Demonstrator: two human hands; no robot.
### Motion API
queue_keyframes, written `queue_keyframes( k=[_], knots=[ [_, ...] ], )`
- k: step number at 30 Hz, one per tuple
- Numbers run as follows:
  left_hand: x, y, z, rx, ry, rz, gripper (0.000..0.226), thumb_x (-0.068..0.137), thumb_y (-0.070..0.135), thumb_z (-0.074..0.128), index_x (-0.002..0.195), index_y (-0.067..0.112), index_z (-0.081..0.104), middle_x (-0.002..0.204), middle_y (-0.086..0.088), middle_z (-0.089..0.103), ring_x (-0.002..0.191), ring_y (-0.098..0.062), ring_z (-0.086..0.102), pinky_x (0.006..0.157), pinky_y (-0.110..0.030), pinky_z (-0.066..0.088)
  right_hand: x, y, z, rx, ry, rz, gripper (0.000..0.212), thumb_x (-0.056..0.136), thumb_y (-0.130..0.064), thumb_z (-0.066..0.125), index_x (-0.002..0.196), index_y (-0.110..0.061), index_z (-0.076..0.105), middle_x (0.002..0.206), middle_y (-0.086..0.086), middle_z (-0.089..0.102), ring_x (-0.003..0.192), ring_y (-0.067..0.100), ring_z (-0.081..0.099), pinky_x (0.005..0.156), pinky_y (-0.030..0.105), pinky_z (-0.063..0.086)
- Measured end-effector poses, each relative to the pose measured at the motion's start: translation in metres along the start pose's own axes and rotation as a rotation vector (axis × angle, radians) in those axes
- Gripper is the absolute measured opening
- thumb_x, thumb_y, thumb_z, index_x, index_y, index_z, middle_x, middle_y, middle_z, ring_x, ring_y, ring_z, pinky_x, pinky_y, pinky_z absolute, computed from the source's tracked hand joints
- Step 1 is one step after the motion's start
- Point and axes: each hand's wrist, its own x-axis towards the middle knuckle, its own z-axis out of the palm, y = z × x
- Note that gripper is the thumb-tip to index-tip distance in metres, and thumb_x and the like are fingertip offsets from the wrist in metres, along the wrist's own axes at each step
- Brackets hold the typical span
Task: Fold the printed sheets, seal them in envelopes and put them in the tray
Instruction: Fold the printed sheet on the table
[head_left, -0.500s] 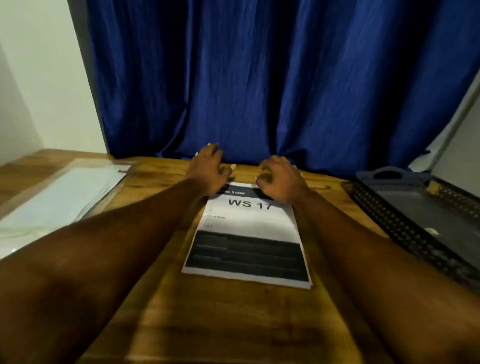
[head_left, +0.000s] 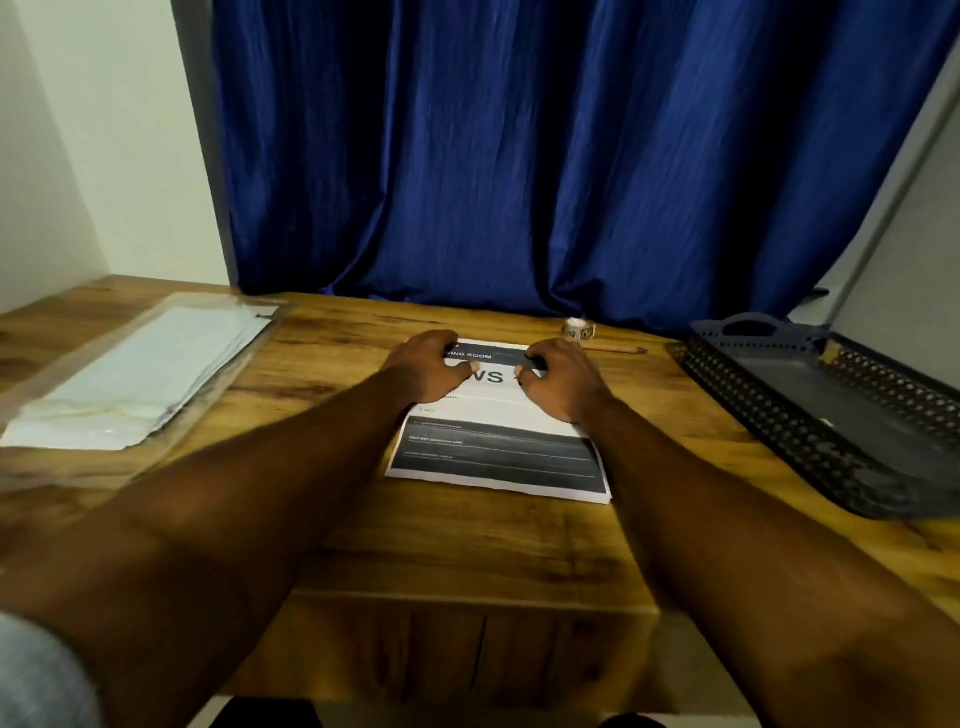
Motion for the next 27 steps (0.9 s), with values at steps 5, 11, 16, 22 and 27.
queue_keyframes(
  k=[5, 11, 16, 22, 27],
  knots=[
    [0.008, -0.002, 0.003, 0.072, -0.016, 0.002, 0.079, 0.096, 0.07, 0.055, 0.161, 0.028, 0.039, 0.164, -0.002, 0.043, 0.147, -0.029, 0.042, 0.12, -0.05, 0.037, 0.005, 0.001, 0.001, -0.01, -0.052, 0.011, 0.046, 0.101, -0.052, 0.057, 0.135, -0.022, 0.064, 0.139, 0.005, 0.062, 0.131, 0.029, 0.052, 0.11, 0.046, 0.043],
    [0.002, 0.002, 0.001, 0.095, -0.02, 0.027, 0.078, 0.1, 0.067, 0.051, 0.165, 0.03, 0.029, 0.168, -0.006, 0.036, 0.151, -0.031, 0.034, 0.122, -0.048, 0.03, 0.013, 0.006, 0.002, -0.045, -0.109, -0.013, 0.046, 0.104, -0.055, 0.05, 0.139, -0.027, 0.059, 0.142, 0.003, 0.061, 0.13, 0.028, 0.053, 0.111, 0.047, 0.043],
    [0.006, -0.002, 0.003, 0.064, -0.016, 0.055, 0.078, 0.1, 0.063, 0.056, 0.164, 0.029, 0.029, 0.165, -0.005, 0.041, 0.15, -0.03, 0.036, 0.122, -0.05, 0.03, 0.013, 0.007, 0.004, -0.05, -0.1, -0.008, 0.048, 0.104, -0.054, 0.052, 0.144, -0.027, 0.055, 0.146, 0.001, 0.058, 0.134, 0.027, 0.05, 0.114, 0.049, 0.037],
    [0.009, 0.0, 0.0, 0.147, 0.002, 0.073, 0.076, 0.099, 0.065, 0.053, 0.162, 0.031, 0.031, 0.162, -0.004, 0.046, 0.151, -0.03, 0.036, 0.123, -0.065, 0.007, 0.015, 0.003, 0.0, -0.087, -0.111, -0.006, 0.05, 0.104, -0.055, 0.05, 0.146, -0.028, 0.052, 0.148, 0.001, 0.057, 0.136, 0.027, 0.049, 0.113, 0.05, 0.033],
    [0.007, -0.001, 0.001, 0.153, 0.129, 0.127, 0.073, 0.095, 0.06, 0.063, 0.156, 0.031, 0.038, 0.143, -0.001, 0.065, 0.143, -0.026, 0.047, 0.122, -0.064, -0.001, 0.01, -0.001, -0.001, -0.069, -0.116, 0.024, 0.052, 0.104, -0.055, 0.052, 0.149, -0.027, 0.048, 0.152, 0.003, 0.055, 0.14, 0.029, 0.047, 0.115, 0.053, 0.03]
  ],
)
